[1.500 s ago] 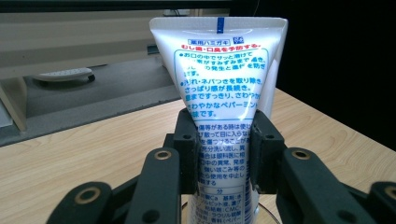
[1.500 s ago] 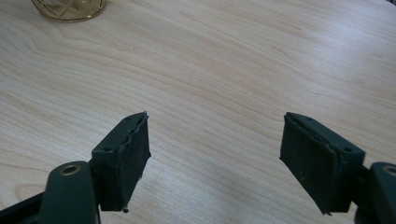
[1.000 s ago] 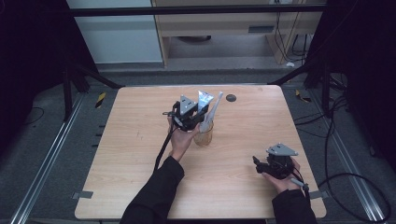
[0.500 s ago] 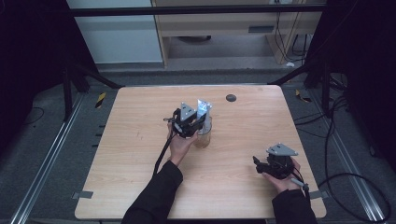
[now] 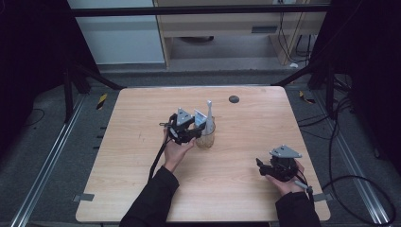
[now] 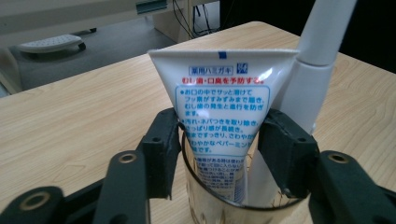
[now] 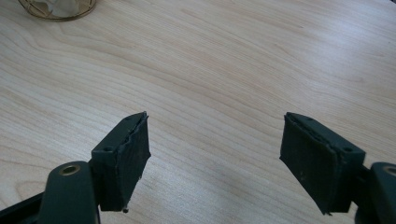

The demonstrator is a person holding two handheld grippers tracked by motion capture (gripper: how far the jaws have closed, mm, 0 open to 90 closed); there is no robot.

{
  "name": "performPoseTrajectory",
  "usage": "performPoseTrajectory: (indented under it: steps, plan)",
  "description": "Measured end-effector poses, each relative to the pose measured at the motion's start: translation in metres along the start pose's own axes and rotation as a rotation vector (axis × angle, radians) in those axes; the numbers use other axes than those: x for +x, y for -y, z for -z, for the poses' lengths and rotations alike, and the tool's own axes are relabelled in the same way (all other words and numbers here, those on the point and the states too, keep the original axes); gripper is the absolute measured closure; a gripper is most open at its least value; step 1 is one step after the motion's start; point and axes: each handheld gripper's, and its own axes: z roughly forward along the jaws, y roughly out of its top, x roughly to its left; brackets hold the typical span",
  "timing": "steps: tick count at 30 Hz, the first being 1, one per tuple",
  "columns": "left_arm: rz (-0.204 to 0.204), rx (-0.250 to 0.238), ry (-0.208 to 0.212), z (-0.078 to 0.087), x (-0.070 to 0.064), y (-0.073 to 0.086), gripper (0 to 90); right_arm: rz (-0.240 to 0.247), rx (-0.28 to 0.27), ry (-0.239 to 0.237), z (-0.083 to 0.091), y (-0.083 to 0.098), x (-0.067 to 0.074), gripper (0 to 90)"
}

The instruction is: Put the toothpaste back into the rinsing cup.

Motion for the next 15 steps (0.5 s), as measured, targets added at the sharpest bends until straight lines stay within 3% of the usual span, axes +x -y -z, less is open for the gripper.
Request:
performPoseTrajectory:
  steps: [8, 10, 15]
  plan:
    - [-0.008, -0.031, -0.004, 0.031, -0.002, -0.003, 41.9, -0.002, -0.007, 0.001, 0.001, -0.001, 0.001, 23.3]
    - [-0.034, -0.011, -0.018, 0.042, -0.004, -0.004, 39.4, -0.003, -0.007, 0.003, 0.002, 0.0, 0.0, 22.9]
    - [-0.025, 0.038, -0.006, 0.061, -0.002, 0.0, 36.2, -0.019, -0.01, 0.008, 0.006, -0.001, -0.002, 21.9]
